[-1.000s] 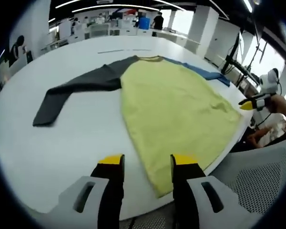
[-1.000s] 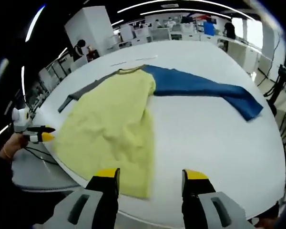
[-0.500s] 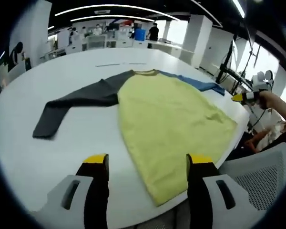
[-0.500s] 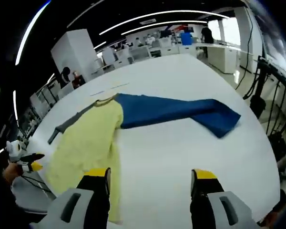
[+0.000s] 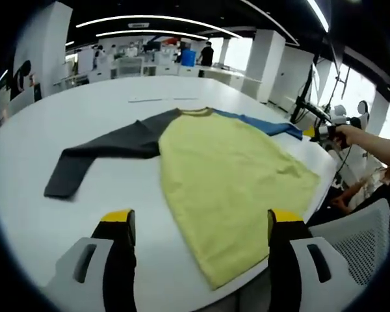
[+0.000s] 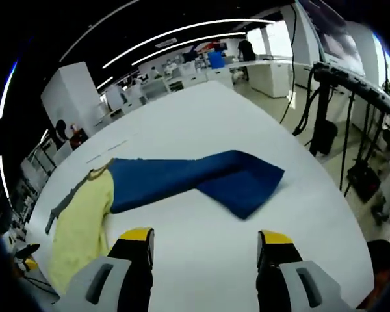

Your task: Fold the garment on the visible template until the final outline fits inside the template.

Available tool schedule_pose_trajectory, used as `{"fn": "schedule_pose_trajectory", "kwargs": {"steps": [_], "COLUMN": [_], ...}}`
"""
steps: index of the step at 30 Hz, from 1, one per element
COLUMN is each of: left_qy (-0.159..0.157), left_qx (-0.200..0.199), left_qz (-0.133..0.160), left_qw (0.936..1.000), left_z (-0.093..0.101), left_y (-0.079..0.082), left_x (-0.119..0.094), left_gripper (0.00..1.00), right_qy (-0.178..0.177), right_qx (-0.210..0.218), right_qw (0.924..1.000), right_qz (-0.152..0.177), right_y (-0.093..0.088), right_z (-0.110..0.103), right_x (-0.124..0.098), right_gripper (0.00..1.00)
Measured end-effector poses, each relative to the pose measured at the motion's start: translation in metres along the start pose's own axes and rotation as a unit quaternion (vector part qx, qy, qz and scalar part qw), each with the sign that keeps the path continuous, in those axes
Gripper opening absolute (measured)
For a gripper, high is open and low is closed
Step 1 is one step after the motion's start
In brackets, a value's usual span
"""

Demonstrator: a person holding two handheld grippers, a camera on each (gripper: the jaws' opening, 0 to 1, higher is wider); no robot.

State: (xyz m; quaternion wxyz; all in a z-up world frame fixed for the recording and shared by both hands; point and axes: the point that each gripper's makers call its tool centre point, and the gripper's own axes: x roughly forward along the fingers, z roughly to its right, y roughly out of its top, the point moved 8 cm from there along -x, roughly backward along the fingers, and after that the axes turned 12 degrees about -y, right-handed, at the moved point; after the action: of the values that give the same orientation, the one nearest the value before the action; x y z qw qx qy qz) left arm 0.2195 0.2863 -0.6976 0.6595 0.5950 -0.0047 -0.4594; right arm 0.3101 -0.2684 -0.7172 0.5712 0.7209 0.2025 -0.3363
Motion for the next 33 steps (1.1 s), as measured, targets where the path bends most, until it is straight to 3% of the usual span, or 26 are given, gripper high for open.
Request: {"fn": "schedule_pose_trajectory", "kwargs": {"steps": [5,8,11,22,27,30,33], "left_qy": [-0.004,0.003,0.003,0.016,0.017,0.018,0.013], "left_qx": [0.007,0.008,0.009,0.019,0.017,0.018,0.017], "left_qz": [0.009,0.031,0.039,0.022,0.02,0.018,0.014], "left_qw": [0.9999,0.9995,0.9992,0.9994,0.9995,0.9995,0.9997], "left_z": [0.002,0.003,0.005,-0.005,-0.006,-0.006,-0.004], "left_y": [0.003,0.006,0.009,0.008,0.007,0.007,0.006], "left_x": [0.001,0.0,-0.003,-0.006,-0.006,-0.005,-0.004], "left_gripper": [0.91,0.98,0.99,0.99,0.99,0.99,0.99], "right_qy": [-0.025,-0.035,-0.053,-0.098,-0.127,-0.128,-0.117], "right_qx": [0.011,0.011,0.001,-0.023,-0.05,-0.041,-0.039], "right_qw": [0.9996,0.9992,0.9984,0.9947,0.9902,0.9905,0.9918], "right_qz": [0.008,0.016,0.017,0.02,0.026,0.029,0.032], "right_y": [0.003,0.007,0.011,0.017,0.017,0.018,0.019], "right_z": [0.002,0.001,0.001,0.01,0.012,0.013,0.012], "right_x": [0.004,0.006,0.01,0.028,0.032,0.033,0.035], "right_gripper": [0.5,0.44,0.38,0.29,0.15,0.12,0.02]}}
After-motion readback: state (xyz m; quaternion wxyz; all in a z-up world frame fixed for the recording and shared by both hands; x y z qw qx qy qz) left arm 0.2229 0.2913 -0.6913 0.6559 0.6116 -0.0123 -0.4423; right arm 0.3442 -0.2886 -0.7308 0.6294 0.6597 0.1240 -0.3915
